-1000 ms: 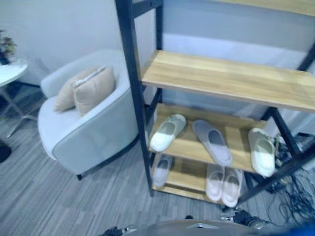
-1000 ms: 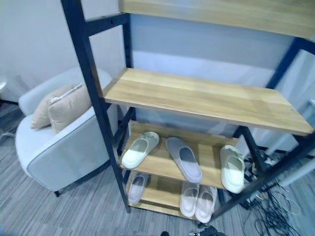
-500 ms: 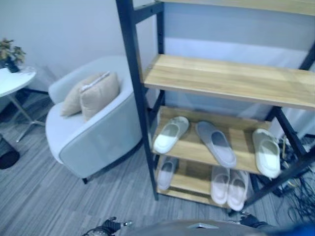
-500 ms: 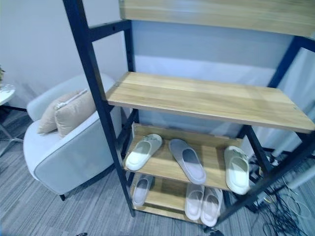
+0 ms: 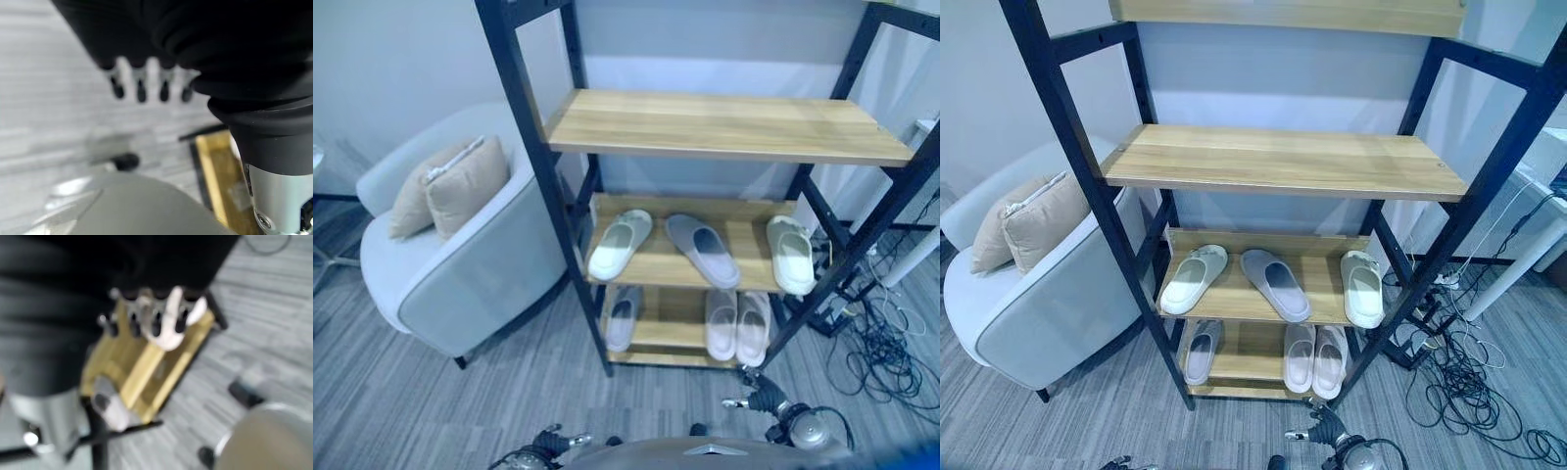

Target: Arrange the slippers neatly on the shoe rack.

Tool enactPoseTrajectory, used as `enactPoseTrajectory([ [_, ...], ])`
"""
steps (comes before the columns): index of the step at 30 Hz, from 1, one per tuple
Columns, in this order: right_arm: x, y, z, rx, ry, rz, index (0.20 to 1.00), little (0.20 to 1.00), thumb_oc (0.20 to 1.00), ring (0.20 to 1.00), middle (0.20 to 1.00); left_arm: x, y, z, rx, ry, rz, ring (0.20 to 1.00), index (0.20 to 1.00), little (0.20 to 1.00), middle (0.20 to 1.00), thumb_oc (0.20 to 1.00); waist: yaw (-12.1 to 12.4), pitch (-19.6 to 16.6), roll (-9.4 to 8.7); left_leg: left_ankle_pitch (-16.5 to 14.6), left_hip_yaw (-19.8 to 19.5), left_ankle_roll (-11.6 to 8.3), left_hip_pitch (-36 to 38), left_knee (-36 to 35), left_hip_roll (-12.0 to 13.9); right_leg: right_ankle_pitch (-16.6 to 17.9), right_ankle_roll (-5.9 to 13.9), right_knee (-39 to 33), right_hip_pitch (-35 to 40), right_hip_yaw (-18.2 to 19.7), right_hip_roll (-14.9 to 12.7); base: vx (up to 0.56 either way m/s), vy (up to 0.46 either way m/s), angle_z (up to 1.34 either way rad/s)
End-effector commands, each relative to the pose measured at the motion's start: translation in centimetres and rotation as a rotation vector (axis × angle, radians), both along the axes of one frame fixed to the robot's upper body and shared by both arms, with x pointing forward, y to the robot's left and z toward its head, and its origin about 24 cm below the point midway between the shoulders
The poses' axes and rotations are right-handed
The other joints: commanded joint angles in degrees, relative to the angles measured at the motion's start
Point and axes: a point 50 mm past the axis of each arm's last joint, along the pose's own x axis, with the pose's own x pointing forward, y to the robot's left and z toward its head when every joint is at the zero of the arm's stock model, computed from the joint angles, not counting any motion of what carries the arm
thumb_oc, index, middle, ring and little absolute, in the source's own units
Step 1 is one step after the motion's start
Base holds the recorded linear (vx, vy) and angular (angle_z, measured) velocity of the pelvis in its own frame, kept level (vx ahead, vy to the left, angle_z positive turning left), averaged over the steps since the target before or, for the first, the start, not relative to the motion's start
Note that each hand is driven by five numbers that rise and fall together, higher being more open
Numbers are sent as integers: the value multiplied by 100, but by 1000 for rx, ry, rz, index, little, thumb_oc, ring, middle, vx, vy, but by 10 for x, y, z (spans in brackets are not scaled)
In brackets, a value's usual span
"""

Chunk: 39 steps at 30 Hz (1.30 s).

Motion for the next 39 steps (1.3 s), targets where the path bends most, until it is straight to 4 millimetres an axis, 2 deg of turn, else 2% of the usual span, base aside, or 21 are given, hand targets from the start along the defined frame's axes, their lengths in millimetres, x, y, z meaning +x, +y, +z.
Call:
enactPoseTrajectory([
  [1,38,7,37,30,-218,122,1000,1000,1000,1000,1000,23,-8,3,9,-57,-54,1000,1000,1000,1000,1000,-80,373,207,-388,-221,128,-16,71,-209,-437,203,-390,756,118,-275,24,-33,15],
  [2,48,8,50,35,-283,162,1000,1000,1000,1000,1000,20,-8,2,13,-51,-60,1000,1000,1000,1000,1000,-70,422,248,-381,-237,113,-16,71,-201,-465,202,-358,746,90,-279,11,-28,-5],
  [5,64,10,72,38,-386,211,1000,1000,1000,1000,1000,20,-9,2,12,-54,-72,1000,1000,1000,1000,1000,-58,520,317,-362,-264,103,-33,71,-188,-494,202,-285,692,63,-282,-18,-29,-17],
  [6,77,11,91,40,-474,245,1000,1000,1000,1000,1000,22,-12,2,11,-56,-90,1000,1000,1000,1000,1000,-52,622,393,-329,-277,104,-77,71,-188,-506,203,-220,617,59,-291,-39,-16,-10],
  [7,77,11,91,40,-474,245,1000,1000,1000,1000,1000,22,-12,2,10,-57,-90,1000,1000,1000,1000,1000,-53,625,398,-328,-277,104,-79,71,-187,-509,203,-213,612,60,-291,-64,-18,-5],
  [12,117,17,161,-6,-792,325,1000,1000,1000,1000,1000,39,-22,5,-8,-116,-118,1000,1000,1000,1000,1000,-43,1003,643,-169,-324,91,-373,71,-202,-511,190,34,176,91,-301,-103,-8,-5],
  [13,128,19,181,-31,-886,333,1000,1000,1000,1000,1000,46,-28,7,-16,-141,-135,1000,1000,1000,1000,1000,-34,1116,730,-117,-325,85,-468,71,-201,-502,190,101,44,108,-306,-79,-6,-5],
  [14,132,20,189,-34,-927,331,1000,1000,1000,1000,1000,49,-31,7,-24,-155,-141,1000,1000,1000,1000,1000,-32,1147,772,-97,-320,83,-522,71,-196,-496,186,112,-14,123,-306,-63,-10,-6],
  [17,151,30,237,-50,-1153,318,1000,1000,1000,1000,1000,61,-41,10,-44,-200,-165,1000,1000,1000,1000,1000,-9,1291,897,-22,-324,72,-717,71,-181,-470,181,161,-244,185,-282,-12,-20,0],
  [19,159,36,260,-53,-1251,304,1000,1000,1000,1000,1000,73,-45,15,-51,-246,-186,1000,1000,1000,1000,1000,3,1346,945,10,-331,65,-830,71,-177,-460,175,160,-344,207,-265,5,-37,-10],
  [24,171,37,292,-157,-1415,270,1000,1000,1000,1000,1000,100,-54,28,-52,-352,-225,1000,1000,1000,1000,1000,33,1440,973,14,-353,84,-984,71,-166,-474,159,191,-505,285,-216,17,-33,-1],
  [25,179,33,302,-205,-1462,220,1000,1000,1000,1000,1000,112,-61,34,-60,-402,-254,1000,1000,1000,1000,1000,59,1474,981,19,-379,92,-1045,71,-164,-488,153,211,-567,296,-205,29,-45,-15],
  [29,195,26,316,-279,-1513,120,1000,1000,1000,1000,1000,118,-75,38,-69,-417,-388,1000,1000,1000,1000,1000,112,1566,1004,18,-393,108,-1157,115,-162,-517,140,277,-693,313,-184,0,-14,-2],
  [30,201,18,322,-322,-1528,69,1000,1000,1000,1000,1000,120,-78,40,-67,-428,-422,1000,1000,1000,1000,1000,123,1605,1011,15,-400,114,-1196,129,-163,-511,140,299,-743,321,-181,-15,-32,-9],
  [31,207,4,336,-388,-1563,-6,1000,1000,1000,1000,1000,132,-80,48,-62,-477,-435,1000,1000,1000,1000,1000,158,1671,1036,19,-404,119,-1293,151,-154,-513,129,343,-853,346,-169,-12,-32,-10],
  [33,214,-10,348,-462,-1582,-78,1000,1000,1000,1000,1000,144,-81,56,-72,-530,-421,1000,1000,1000,1000,1000,189,1707,1049,33,-423,114,-1378,175,-167,-507,128,357,-921,330,-164,7,-31,-7],
  [37,220,-21,360,-479,-1602,-161,1000,1000,1000,1000,1000,153,-86,63,-75,-573,-441,1000,1000,1000,1000,1000,227,1732,1063,43,-442,107,-1449,165,-171,-510,122,362,-997,337,-145,6,-3,-2],
  [39,221,-36,377,-471,-1636,-256,1000,1000,1000,1000,1000,155,-90,65,-64,-583,-488,1000,1000,1000,1000,1000,268,1771,1066,49,-455,100,-1533,156,-175,-516,127,353,-1065,336,-142,36,-13,-4],
])
